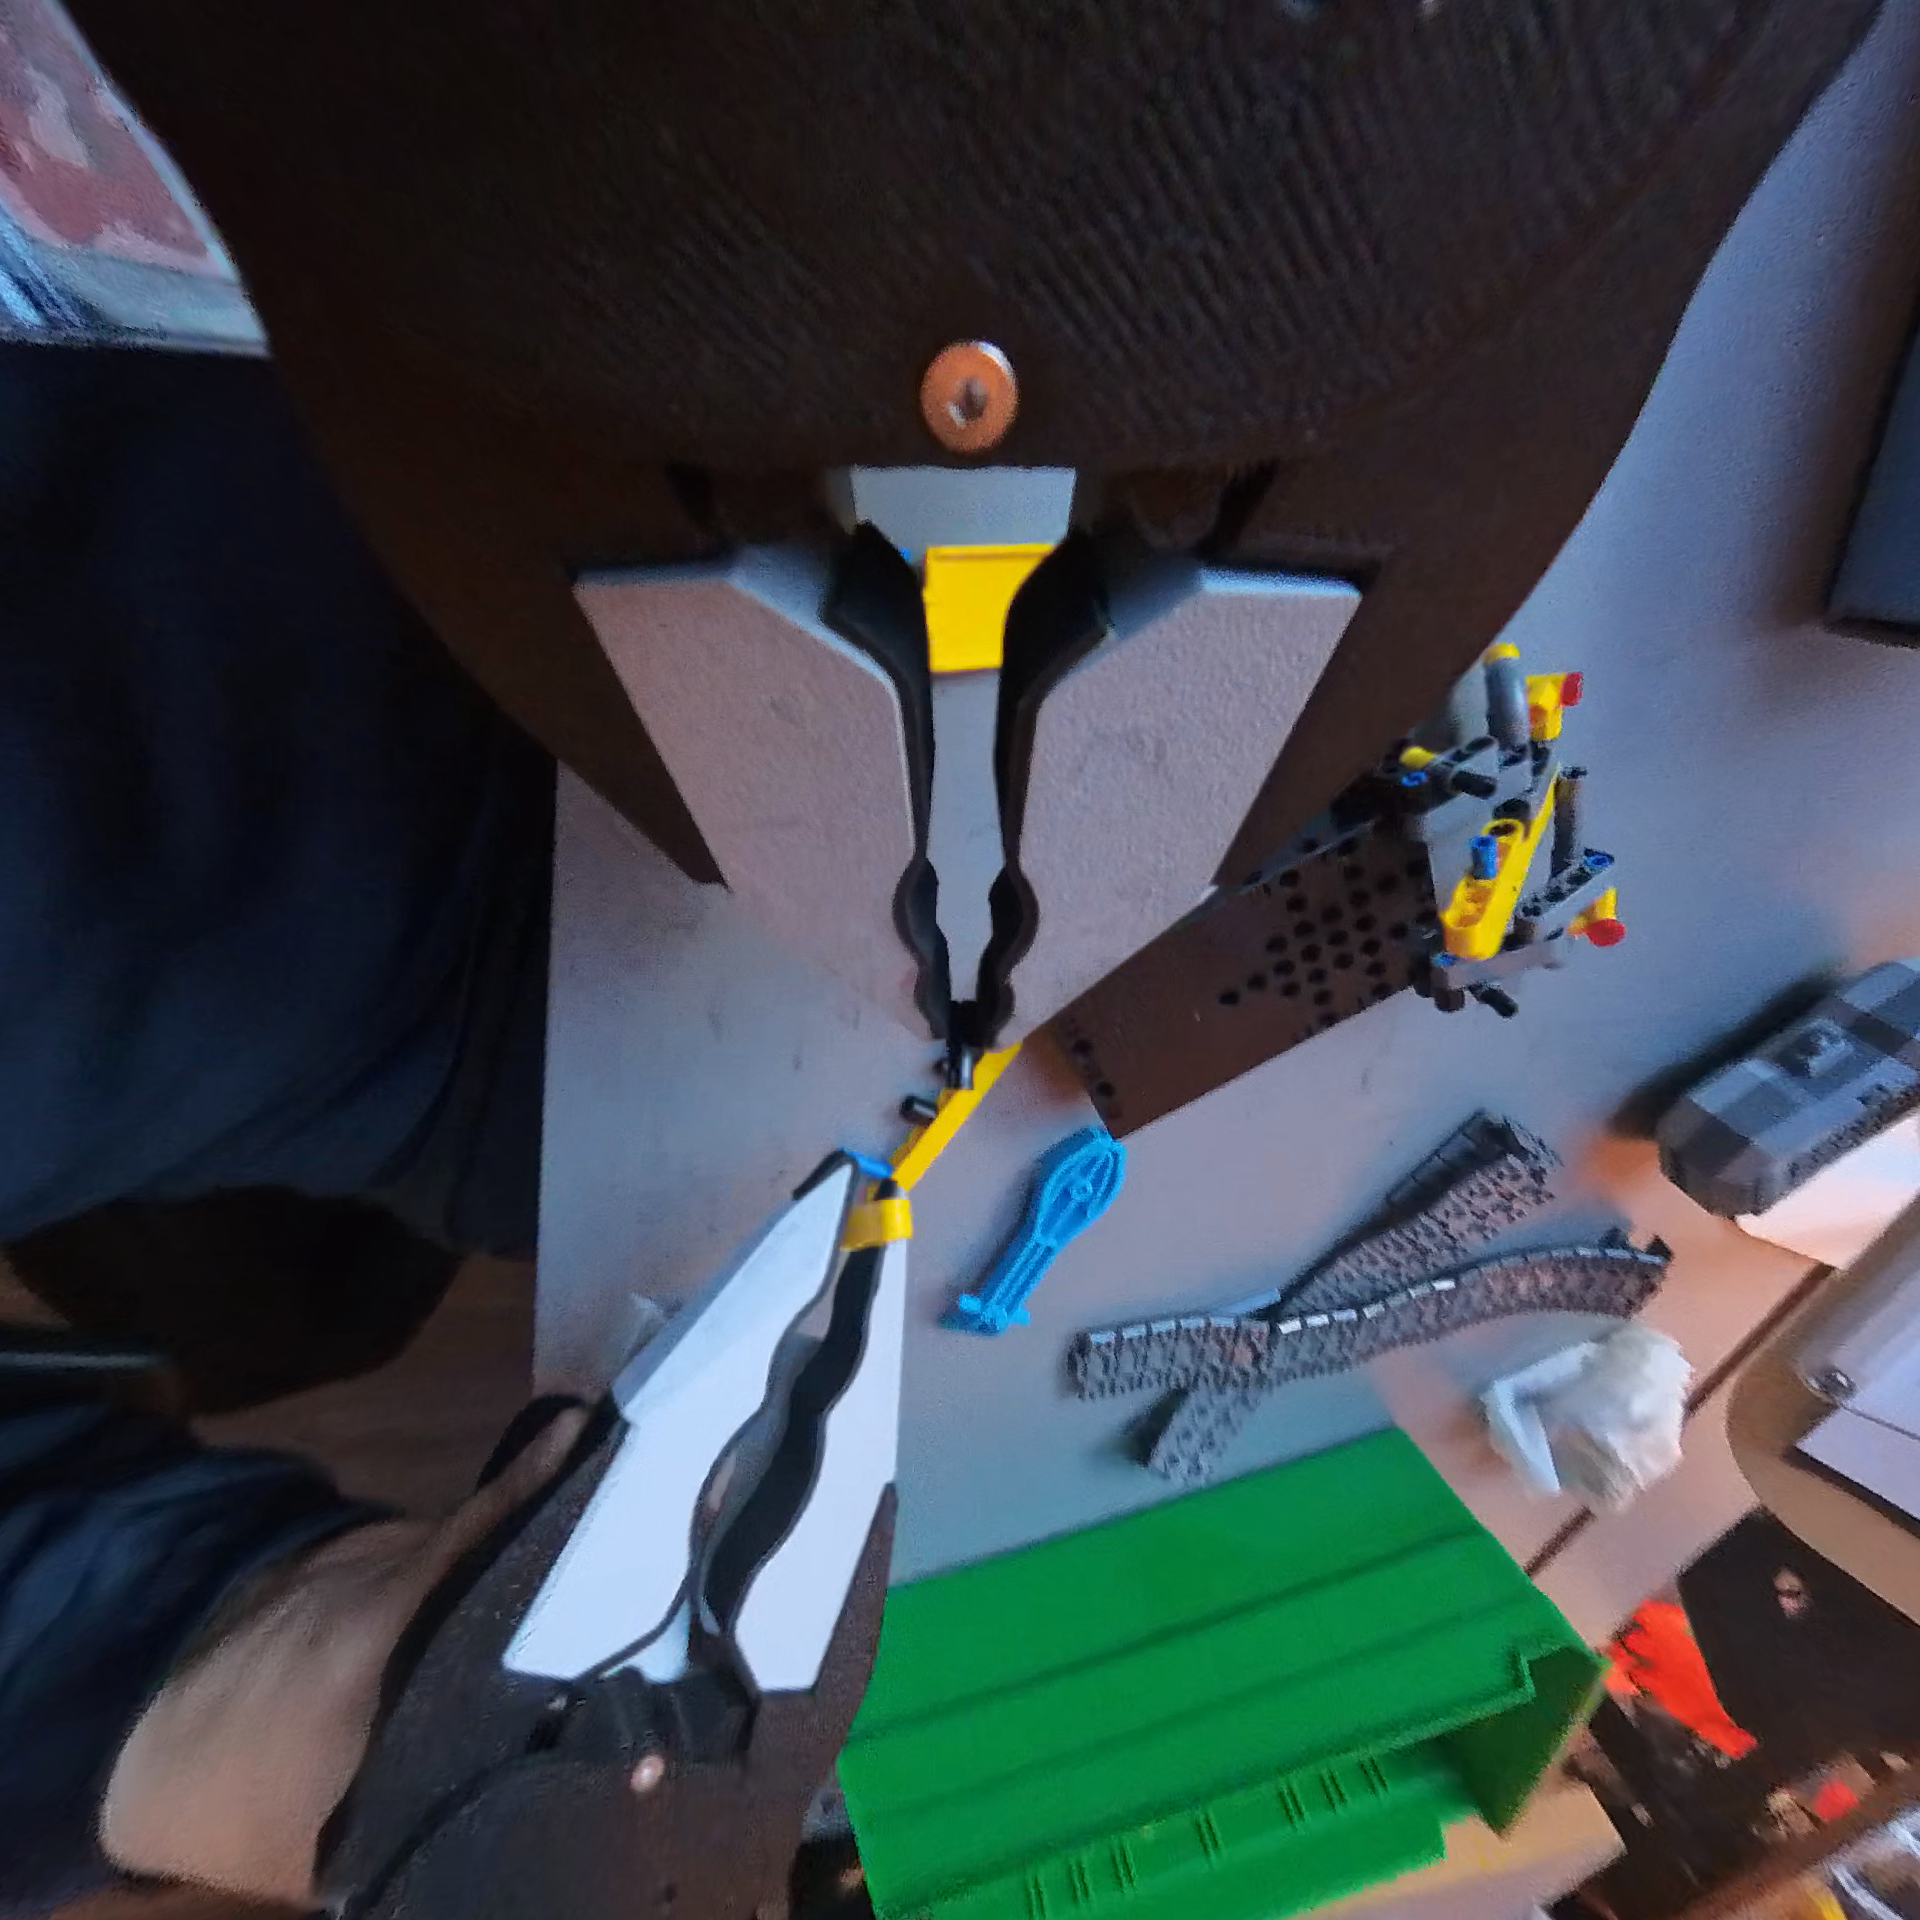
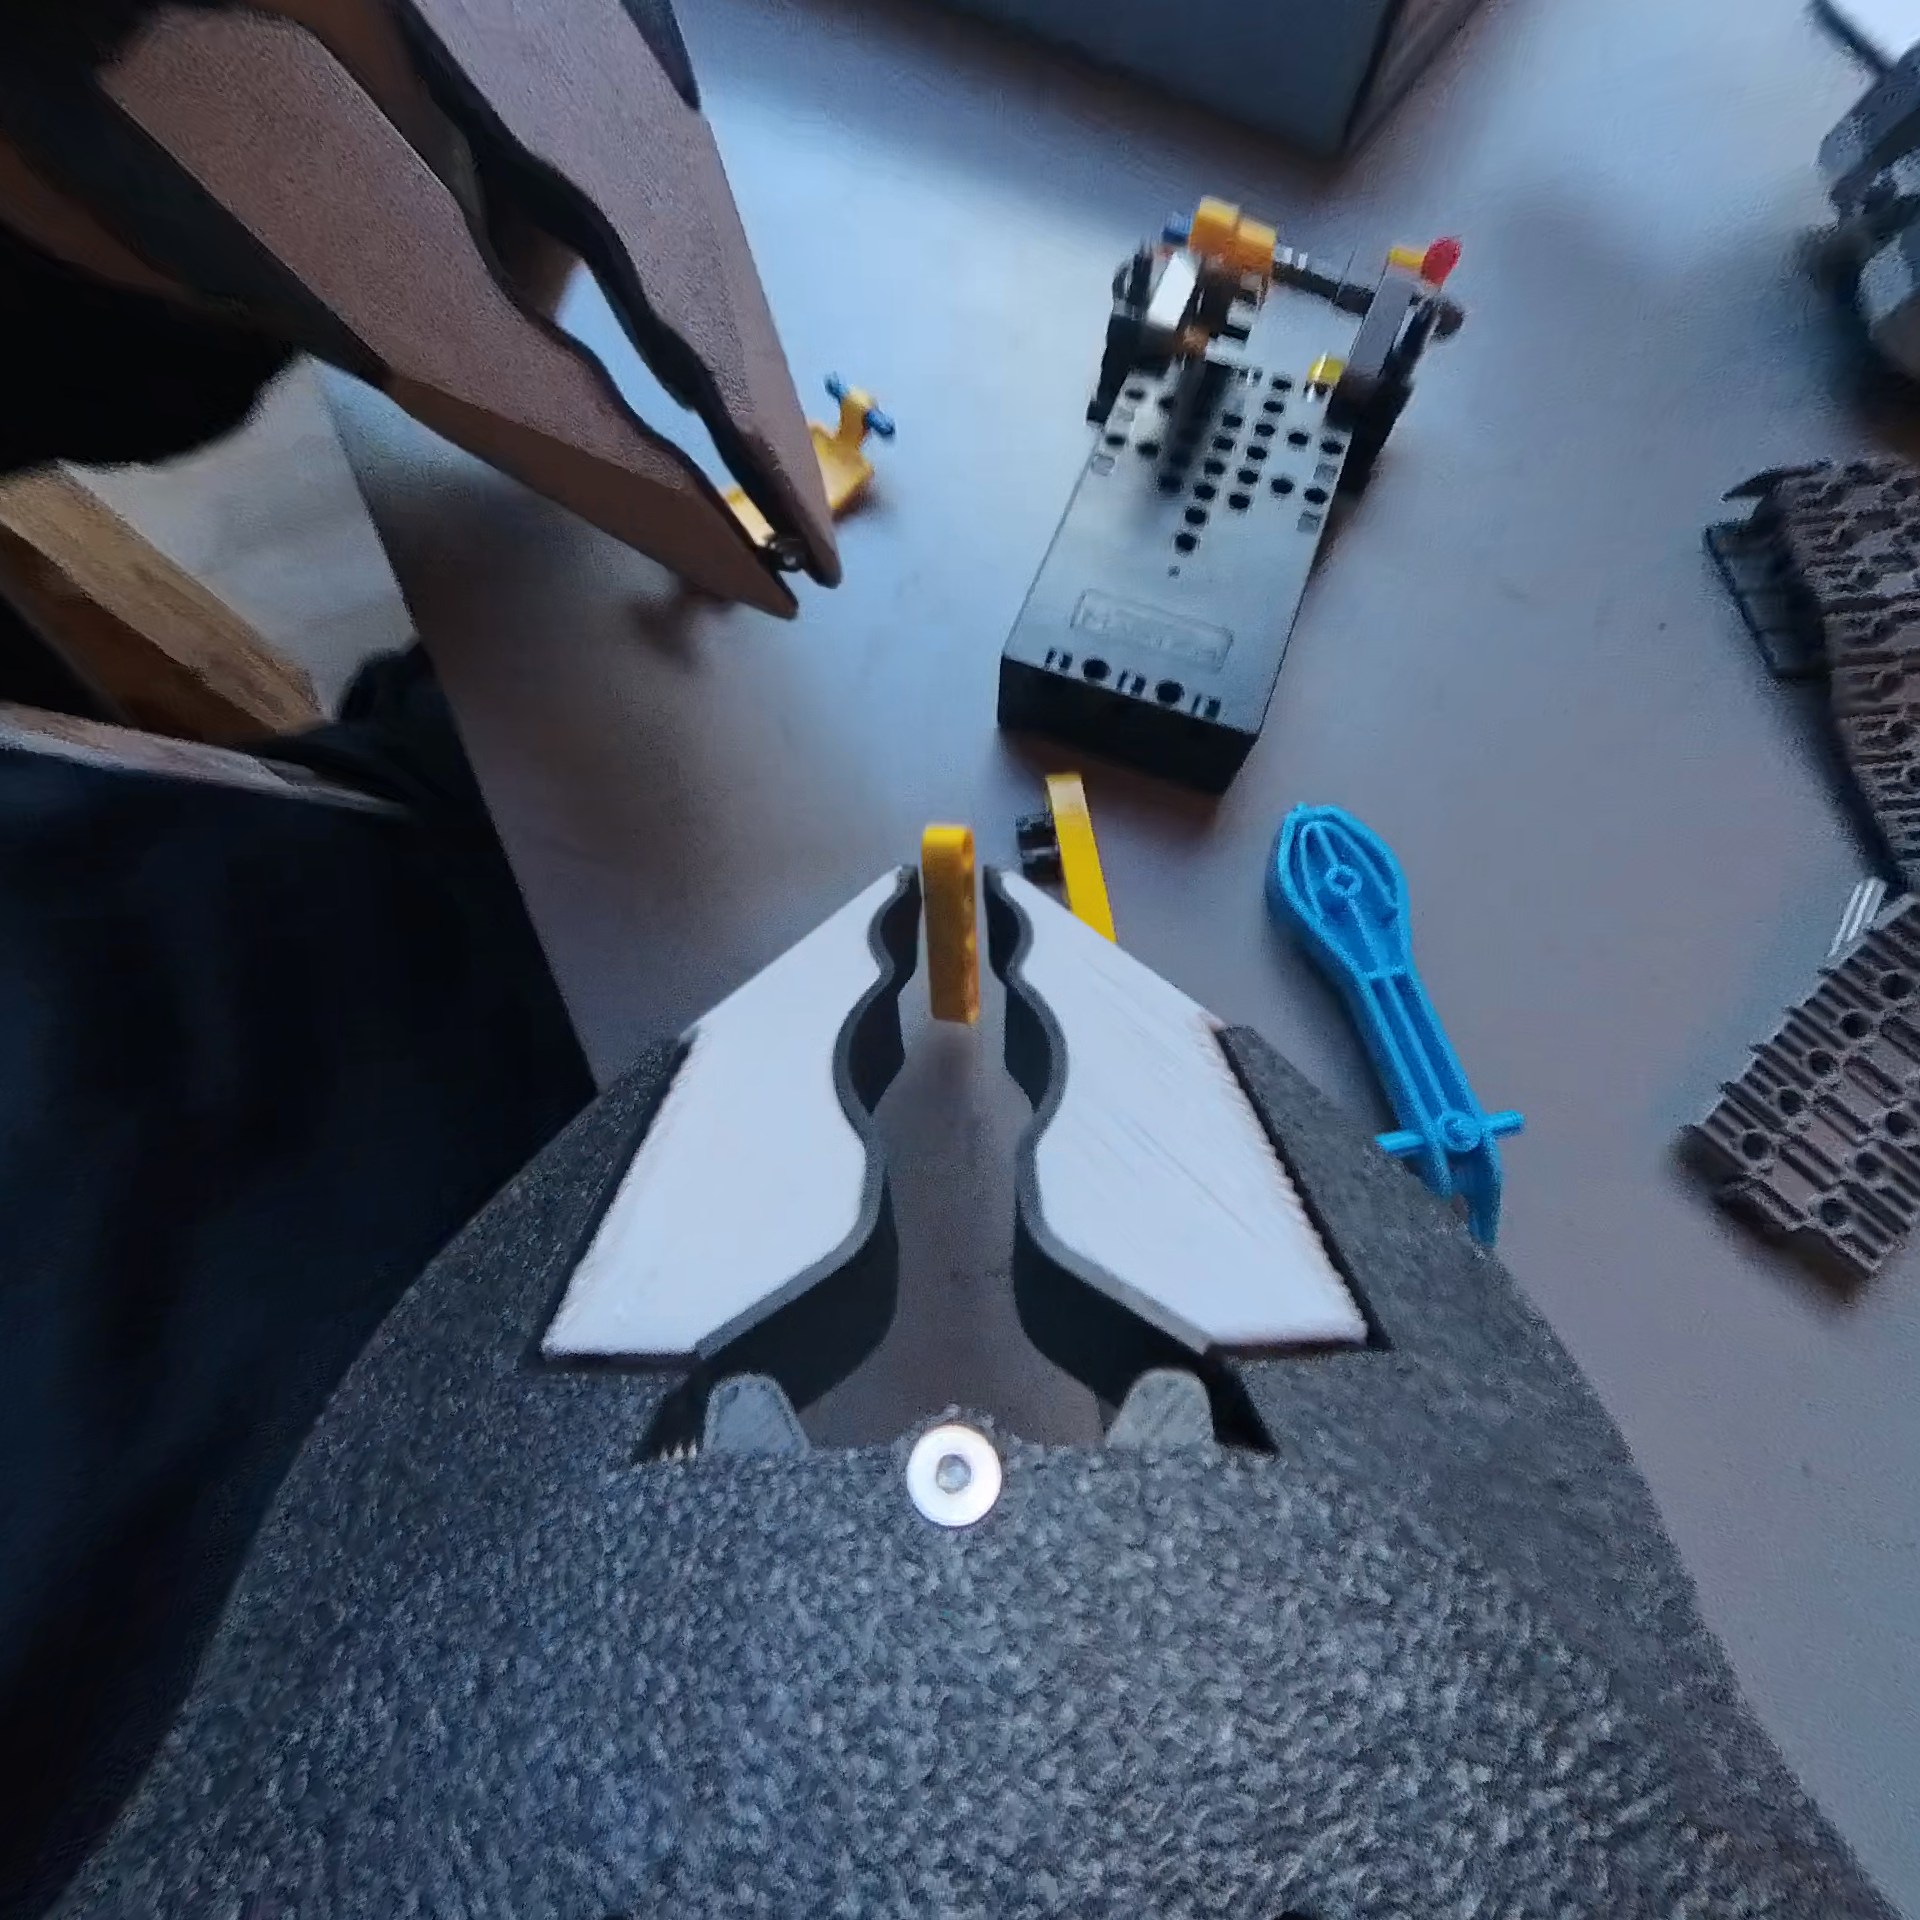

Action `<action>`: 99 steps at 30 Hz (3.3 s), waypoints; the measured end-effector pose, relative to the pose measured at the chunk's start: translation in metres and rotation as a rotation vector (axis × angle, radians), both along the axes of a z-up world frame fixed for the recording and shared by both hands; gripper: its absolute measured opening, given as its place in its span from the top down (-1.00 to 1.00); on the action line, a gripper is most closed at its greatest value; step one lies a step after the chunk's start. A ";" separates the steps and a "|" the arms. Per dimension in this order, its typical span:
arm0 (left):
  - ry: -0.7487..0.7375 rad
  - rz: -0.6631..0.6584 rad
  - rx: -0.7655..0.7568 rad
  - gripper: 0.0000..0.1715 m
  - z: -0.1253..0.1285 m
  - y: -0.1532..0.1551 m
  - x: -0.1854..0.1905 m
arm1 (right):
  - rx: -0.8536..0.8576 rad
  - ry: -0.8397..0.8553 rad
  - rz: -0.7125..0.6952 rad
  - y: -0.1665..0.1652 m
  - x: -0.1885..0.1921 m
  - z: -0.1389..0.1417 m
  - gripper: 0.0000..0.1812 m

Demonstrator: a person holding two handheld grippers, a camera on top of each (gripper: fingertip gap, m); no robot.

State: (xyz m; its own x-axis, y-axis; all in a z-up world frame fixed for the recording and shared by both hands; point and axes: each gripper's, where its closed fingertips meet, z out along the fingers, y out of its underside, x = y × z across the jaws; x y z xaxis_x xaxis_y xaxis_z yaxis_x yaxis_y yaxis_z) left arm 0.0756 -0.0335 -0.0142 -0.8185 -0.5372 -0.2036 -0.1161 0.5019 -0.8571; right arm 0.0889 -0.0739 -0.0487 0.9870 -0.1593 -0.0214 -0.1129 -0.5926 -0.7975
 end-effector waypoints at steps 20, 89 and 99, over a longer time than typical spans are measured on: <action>0.003 -0.110 0.255 0.97 -0.047 -0.019 -0.012 | 0.156 0.172 0.117 0.012 -0.027 0.013 0.79; 0.116 -0.030 0.229 0.97 -0.061 -0.020 -0.003 | 0.383 0.117 -0.290 -0.102 0.100 0.119 0.83; -0.265 -0.059 0.416 0.97 -0.057 -0.035 -0.004 | 0.140 0.302 0.040 0.002 -0.017 0.006 0.85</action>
State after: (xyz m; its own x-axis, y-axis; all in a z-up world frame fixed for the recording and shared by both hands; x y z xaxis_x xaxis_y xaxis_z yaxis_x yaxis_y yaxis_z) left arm 0.0716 -0.0686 -0.0708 -0.7365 -0.3202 -0.5959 0.1175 0.8069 -0.5789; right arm 0.0724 -0.0719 -0.0426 0.9381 -0.0955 -0.3330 -0.3357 -0.4884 -0.8055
